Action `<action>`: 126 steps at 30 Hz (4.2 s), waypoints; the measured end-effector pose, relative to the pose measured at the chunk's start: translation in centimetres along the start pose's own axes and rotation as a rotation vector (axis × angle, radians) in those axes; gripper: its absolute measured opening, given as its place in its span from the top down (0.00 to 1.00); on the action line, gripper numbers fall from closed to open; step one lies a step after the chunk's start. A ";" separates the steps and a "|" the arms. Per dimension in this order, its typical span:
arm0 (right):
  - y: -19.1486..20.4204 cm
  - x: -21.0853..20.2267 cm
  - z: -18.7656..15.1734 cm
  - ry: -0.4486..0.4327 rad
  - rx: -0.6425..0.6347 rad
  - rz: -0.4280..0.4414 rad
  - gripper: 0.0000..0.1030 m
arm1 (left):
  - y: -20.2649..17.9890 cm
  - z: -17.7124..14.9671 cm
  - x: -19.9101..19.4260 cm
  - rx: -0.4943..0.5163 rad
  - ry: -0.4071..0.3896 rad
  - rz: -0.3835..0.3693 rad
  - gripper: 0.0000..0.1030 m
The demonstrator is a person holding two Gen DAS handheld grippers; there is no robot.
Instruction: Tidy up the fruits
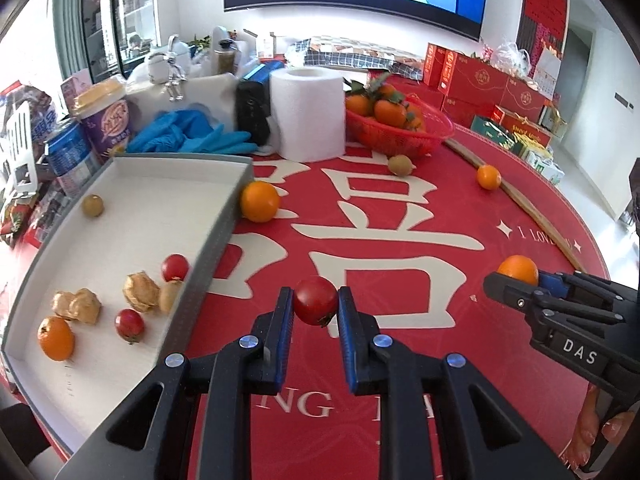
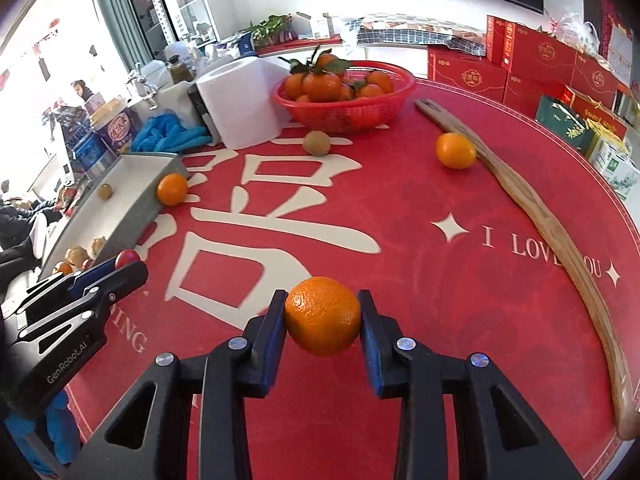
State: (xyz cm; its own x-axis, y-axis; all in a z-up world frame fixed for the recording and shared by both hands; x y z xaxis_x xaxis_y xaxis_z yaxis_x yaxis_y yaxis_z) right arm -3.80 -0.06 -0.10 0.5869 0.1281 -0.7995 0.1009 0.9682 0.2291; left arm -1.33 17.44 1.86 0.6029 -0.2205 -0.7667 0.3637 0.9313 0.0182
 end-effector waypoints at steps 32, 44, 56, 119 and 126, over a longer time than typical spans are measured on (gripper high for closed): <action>22.2 6.0 5.6 0.106 -0.284 0.222 0.66 | 18.0 -0.5 -0.9 -0.226 -0.004 0.310 0.77; 23.0 8.1 5.4 0.144 -0.289 0.206 0.66 | 18.2 -1.0 0.2 -0.234 0.026 0.305 0.77; 23.1 8.3 5.6 0.148 -0.298 0.209 0.66 | 18.4 -1.2 0.6 -0.241 0.043 0.302 0.77; 23.7 4.8 6.7 0.146 -0.321 0.222 0.01 | 17.9 -1.3 -2.6 -0.259 0.066 0.203 0.00; 24.0 3.7 6.3 0.159 -0.356 0.179 0.00 | 18.0 -1.8 -3.8 -0.257 0.102 0.206 0.00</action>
State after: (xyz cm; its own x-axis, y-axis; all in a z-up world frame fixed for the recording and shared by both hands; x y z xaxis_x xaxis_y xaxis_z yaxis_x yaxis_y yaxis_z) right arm 5.90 22.25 5.91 0.4359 0.3051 -0.8467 -0.2907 0.9381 0.1884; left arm 1.64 35.54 3.96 0.5663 -0.0023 -0.8242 0.0435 0.9987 0.0271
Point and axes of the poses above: each gripper's, at about its wrist camera, not at the fingertips, and x roughly the way its jaws point, y to its left, z to its top, the point moved 4 cm from there along x, roughly the way its jaws point, and after that the axes turned 6 degrees about x, right-handed, at the moved point
